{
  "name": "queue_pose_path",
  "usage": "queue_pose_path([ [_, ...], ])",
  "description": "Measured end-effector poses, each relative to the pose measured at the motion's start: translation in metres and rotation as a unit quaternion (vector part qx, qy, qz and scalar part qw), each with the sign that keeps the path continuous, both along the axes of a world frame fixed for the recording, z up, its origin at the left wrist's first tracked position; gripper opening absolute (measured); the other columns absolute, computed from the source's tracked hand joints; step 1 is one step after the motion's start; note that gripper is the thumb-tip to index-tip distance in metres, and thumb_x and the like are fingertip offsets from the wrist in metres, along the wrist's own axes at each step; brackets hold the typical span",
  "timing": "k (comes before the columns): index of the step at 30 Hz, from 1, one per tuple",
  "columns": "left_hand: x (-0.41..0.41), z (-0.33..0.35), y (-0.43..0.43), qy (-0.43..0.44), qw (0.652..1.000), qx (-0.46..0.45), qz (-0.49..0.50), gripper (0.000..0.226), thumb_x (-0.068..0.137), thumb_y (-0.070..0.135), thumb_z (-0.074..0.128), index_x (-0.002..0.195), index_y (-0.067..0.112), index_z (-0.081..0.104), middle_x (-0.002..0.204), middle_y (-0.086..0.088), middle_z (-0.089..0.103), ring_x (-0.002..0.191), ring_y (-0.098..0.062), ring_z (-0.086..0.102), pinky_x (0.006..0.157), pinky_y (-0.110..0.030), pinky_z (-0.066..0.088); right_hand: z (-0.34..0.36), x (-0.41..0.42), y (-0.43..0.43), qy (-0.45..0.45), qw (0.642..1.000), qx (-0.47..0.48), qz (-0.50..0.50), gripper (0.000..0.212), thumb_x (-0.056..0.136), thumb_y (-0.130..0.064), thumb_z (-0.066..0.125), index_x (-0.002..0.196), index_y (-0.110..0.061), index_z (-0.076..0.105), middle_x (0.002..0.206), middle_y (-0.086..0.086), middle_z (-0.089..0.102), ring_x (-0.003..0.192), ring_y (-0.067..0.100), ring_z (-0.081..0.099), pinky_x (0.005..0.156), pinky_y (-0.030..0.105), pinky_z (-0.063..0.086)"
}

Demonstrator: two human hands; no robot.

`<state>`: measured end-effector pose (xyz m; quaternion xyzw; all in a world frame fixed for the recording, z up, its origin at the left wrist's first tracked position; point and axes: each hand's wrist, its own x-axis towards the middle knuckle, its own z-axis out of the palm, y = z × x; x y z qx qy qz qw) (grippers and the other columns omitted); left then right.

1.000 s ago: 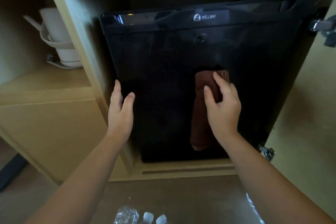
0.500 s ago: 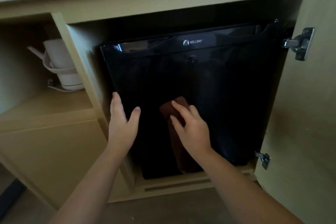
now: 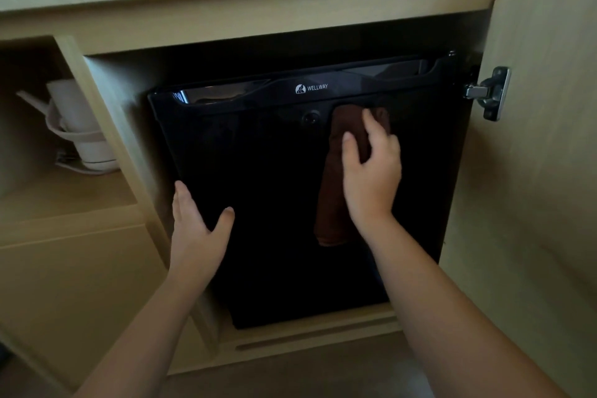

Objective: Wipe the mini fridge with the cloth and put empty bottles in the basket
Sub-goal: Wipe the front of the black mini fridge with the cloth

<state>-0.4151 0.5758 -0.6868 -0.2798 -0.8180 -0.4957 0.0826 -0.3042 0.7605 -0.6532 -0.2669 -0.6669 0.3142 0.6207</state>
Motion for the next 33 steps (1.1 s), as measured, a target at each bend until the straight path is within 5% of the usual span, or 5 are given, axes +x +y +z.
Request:
queue_pose_path([
  [6,0.001,-0.004,0.007,-0.003,0.999,0.035,0.010,0.081,0.090,0.032,0.052,0.147,0.017,-0.004,0.156,0.002,0.002,0.142,-0.017,0.008,0.114,-0.040,0.017,-0.019,-0.004,-0.016,-0.055,0.995,0.017,0.081,0.041,0.088,-0.025,0.059,0.128,-0.023,0.053,0.106,-0.003,0.047,0.096,0.005,0.045,0.075,-0.011,0.021],
  [11,-0.001,-0.004,0.008,-0.029,0.997,0.067,0.013,0.082,0.090,0.034,0.052,0.147,0.022,-0.005,0.156,0.005,0.003,0.142,-0.016,0.010,0.114,-0.039,0.016,0.027,-0.002,0.015,0.069,0.997,-0.044,0.002,0.040,0.089,-0.024,0.057,0.128,-0.018,0.052,0.113,0.001,0.054,0.101,0.004,0.046,0.078,-0.010,0.019],
  [21,0.002,-0.008,0.017,-0.003,0.997,0.070,0.025,0.082,0.090,0.031,0.053,0.147,0.018,-0.004,0.156,0.003,0.001,0.142,-0.014,0.004,0.115,-0.040,0.013,-0.045,0.004,-0.026,-0.178,0.977,0.089,0.079,0.040,0.089,-0.026,0.057,0.129,-0.021,0.052,0.111,0.007,0.052,0.095,0.022,0.059,0.077,0.011,0.037],
  [27,-0.001,-0.006,0.012,0.006,0.998,0.057,0.035,0.078,0.090,0.032,0.052,0.147,0.019,0.001,0.156,0.004,0.004,0.142,-0.014,0.006,0.114,-0.035,0.014,0.015,0.004,0.010,0.002,1.000,-0.001,-0.007,0.041,0.090,-0.024,0.055,0.130,-0.018,0.051,0.117,0.011,0.055,0.105,0.016,0.051,0.083,0.003,0.024],
  [33,-0.005,-0.006,0.004,0.015,0.999,0.037,0.024,0.075,0.090,0.032,0.052,0.147,0.022,0.005,0.155,0.005,0.007,0.140,-0.013,0.012,0.108,-0.029,0.016,0.009,-0.009,-0.013,-0.036,0.998,0.000,0.043,0.041,0.090,-0.026,0.054,0.131,-0.023,0.049,0.118,0.006,0.052,0.107,0.013,0.049,0.082,0.001,0.023],
])
